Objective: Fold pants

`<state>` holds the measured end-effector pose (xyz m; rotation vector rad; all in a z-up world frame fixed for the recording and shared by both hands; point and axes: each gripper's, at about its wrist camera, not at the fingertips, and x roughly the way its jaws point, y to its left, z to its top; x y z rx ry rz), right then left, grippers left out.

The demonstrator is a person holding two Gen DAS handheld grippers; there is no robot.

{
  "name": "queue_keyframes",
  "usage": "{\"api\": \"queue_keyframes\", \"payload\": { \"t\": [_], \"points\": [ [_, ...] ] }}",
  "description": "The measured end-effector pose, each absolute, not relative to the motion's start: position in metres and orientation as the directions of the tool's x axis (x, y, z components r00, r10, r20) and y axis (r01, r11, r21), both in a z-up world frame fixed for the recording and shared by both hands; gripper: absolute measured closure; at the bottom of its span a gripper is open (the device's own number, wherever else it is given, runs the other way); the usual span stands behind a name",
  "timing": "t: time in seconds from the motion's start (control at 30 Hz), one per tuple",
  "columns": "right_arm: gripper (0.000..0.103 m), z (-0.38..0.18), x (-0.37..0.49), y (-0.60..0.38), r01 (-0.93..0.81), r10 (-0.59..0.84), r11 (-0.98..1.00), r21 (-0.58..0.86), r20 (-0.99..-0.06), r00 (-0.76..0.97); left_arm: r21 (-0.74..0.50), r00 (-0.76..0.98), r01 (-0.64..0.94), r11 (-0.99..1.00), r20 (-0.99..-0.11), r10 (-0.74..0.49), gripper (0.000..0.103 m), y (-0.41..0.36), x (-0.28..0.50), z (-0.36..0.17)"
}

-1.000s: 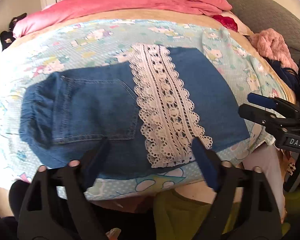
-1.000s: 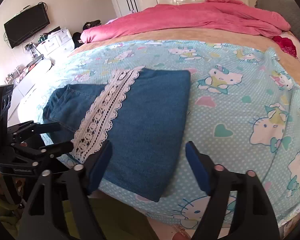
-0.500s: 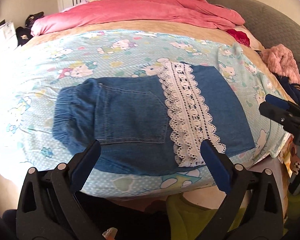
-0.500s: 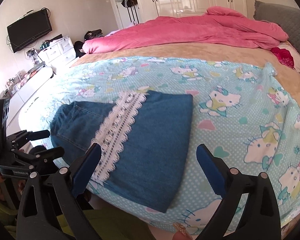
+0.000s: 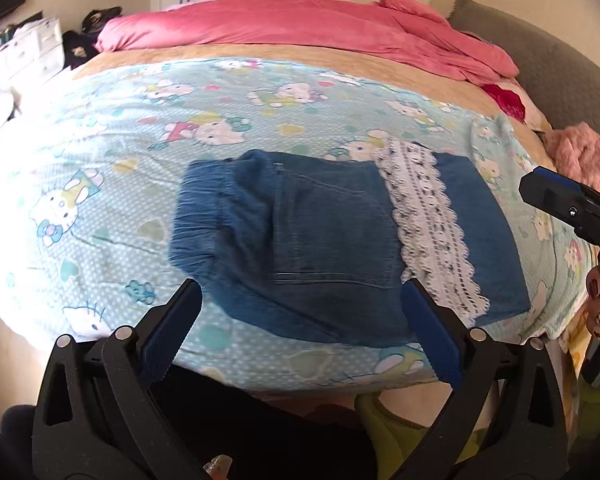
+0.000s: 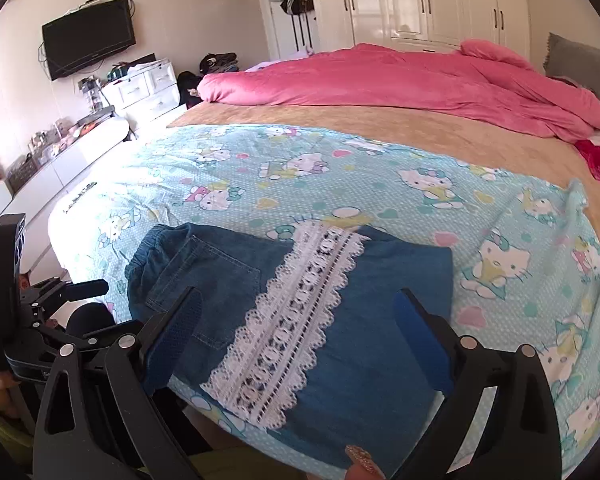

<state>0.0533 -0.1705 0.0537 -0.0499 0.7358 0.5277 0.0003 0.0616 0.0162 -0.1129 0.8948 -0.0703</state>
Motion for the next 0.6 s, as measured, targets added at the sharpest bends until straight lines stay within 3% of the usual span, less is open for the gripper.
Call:
{"api": "queue_keyframes", "payload": {
  "t": [0.53,0.57,0.6],
  "points": [
    [0.008,0.029,0.097,-0.061,-0.61,0.503,0.779,0.145,-0.725,0.47,-0.231,0.63,-0.109,0.967,-0.769,-0.112,0.01,0.134,0.008,-0.003],
    [0.008,0.027,0.098,-0.056,-0.616,0.508,0.774,0.15,-0.729,0.46,-0.231,0.63,-0.106,0.967,-0.768,-0.115,0.01,0.135,0.01,-0.004],
    [0.008,0.024,0.101,-0.051,-0.621,0.511,0.769,0.154,-0.732,0.45,-0.232,0.63,-0.103,0.967,-0.768,-0.117,0.017,0.135,0.012,-0.006]
  ]
}}
